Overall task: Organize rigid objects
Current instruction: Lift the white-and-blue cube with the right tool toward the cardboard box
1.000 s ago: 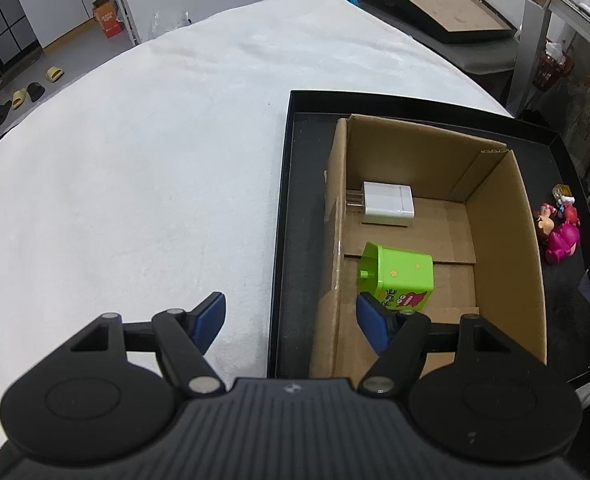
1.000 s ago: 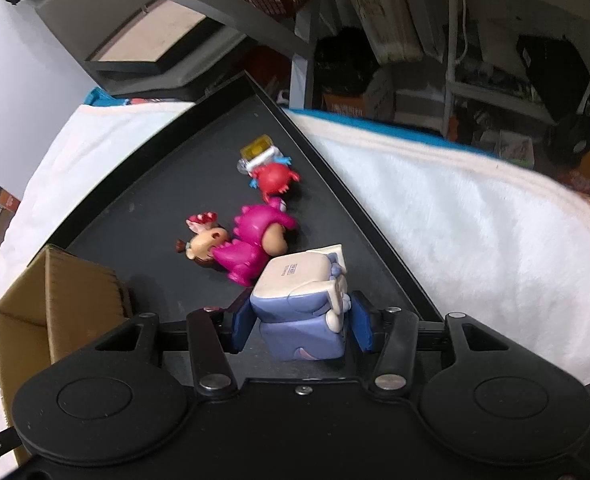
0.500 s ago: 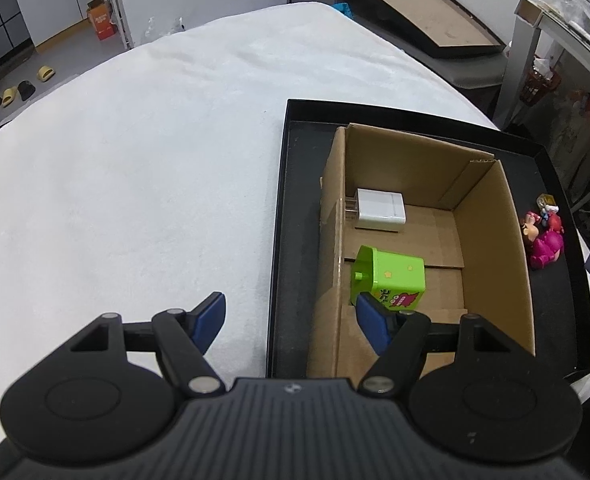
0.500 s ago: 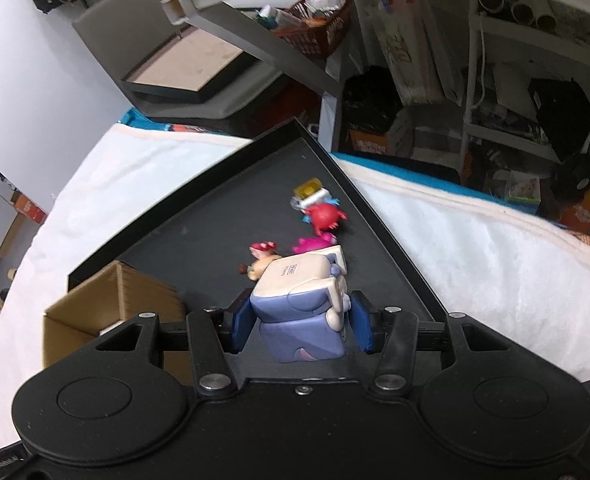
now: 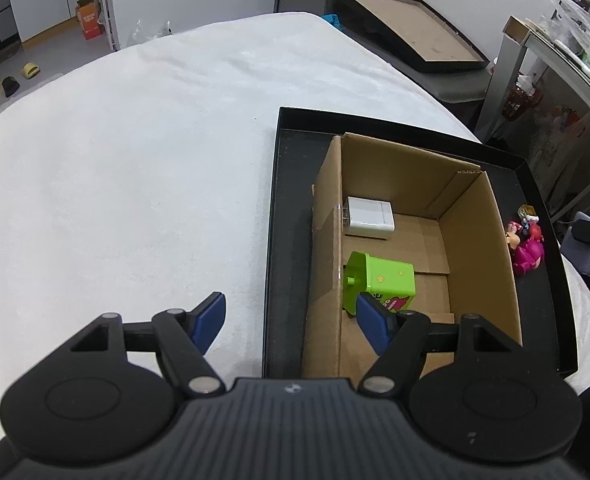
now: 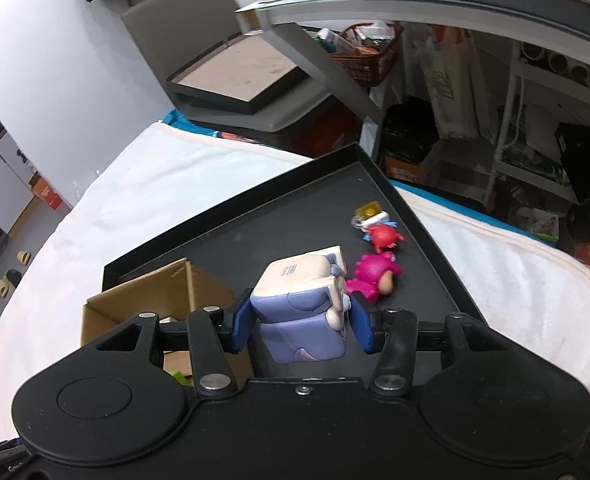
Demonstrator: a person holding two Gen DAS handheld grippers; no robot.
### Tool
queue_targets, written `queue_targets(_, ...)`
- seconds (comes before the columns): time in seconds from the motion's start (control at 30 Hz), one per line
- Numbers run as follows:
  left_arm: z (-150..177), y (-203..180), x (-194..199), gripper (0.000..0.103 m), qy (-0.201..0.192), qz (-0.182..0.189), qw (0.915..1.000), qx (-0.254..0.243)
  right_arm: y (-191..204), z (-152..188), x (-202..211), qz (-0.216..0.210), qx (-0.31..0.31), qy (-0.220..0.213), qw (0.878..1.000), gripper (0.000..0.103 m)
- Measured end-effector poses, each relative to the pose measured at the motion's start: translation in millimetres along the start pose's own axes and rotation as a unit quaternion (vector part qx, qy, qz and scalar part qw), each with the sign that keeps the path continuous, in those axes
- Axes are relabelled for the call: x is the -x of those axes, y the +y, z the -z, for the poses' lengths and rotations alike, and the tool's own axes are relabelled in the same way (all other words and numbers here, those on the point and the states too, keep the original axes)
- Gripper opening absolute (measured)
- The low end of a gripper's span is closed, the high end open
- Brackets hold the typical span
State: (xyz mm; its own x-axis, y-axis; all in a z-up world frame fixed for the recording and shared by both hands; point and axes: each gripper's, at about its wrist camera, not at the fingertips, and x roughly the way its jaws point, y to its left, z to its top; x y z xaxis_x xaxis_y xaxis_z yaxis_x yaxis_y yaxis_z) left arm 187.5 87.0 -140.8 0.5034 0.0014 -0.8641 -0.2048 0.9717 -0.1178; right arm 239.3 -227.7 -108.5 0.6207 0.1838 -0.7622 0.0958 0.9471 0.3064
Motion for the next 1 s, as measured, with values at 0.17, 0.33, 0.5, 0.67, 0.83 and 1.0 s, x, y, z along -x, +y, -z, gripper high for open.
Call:
queue_targets(0.17, 0.9, -0.9, -3.6, 0.068, 0.004, 0.008, 0.9999, -0.013, 16.7, 1.7, 2.6, -0.006, 0.015, -0.002, 1.0, 0.048)
queue_targets(0.33, 0.3, -2.6, -8.4, 0.065, 0.014, 0.015, 0.9995, -0.023, 34.9, 4.8, 4.1, -0.022, 0.034, 0.001, 0.999, 0.049)
queue_targets(0.5, -0.6, -2.2, -19.0, 0.056, 0.043, 0.022, 0.9985, -0.027, 54.2, 6.3, 5.4, -0.036, 0.06, 0.004, 0.998, 0.049)
queue_targets(0.67, 0.8, -2.0, -26.2, 0.048, 0.066, 0.032, 0.9969, -0.03, 70.7, 7.0, 3.8, -0.044, 0.076, 0.009, 0.996, 0.049)
queue_targets(0.83, 1.7, -2.8, -32.2, 0.034, 0.081, 0.037, 0.9954, -0.035, 81.8, 11.0, -0.4, -0.047, 0.083, 0.016, 0.995, 0.049)
queue_targets(1.0, 2.0, -3.9, -36.3, 0.025, 0.091, 0.044, 0.9942, -0.035, 91.8, 17.2, -5.7, -0.05, 0.094, 0.025, 0.994, 0.049)
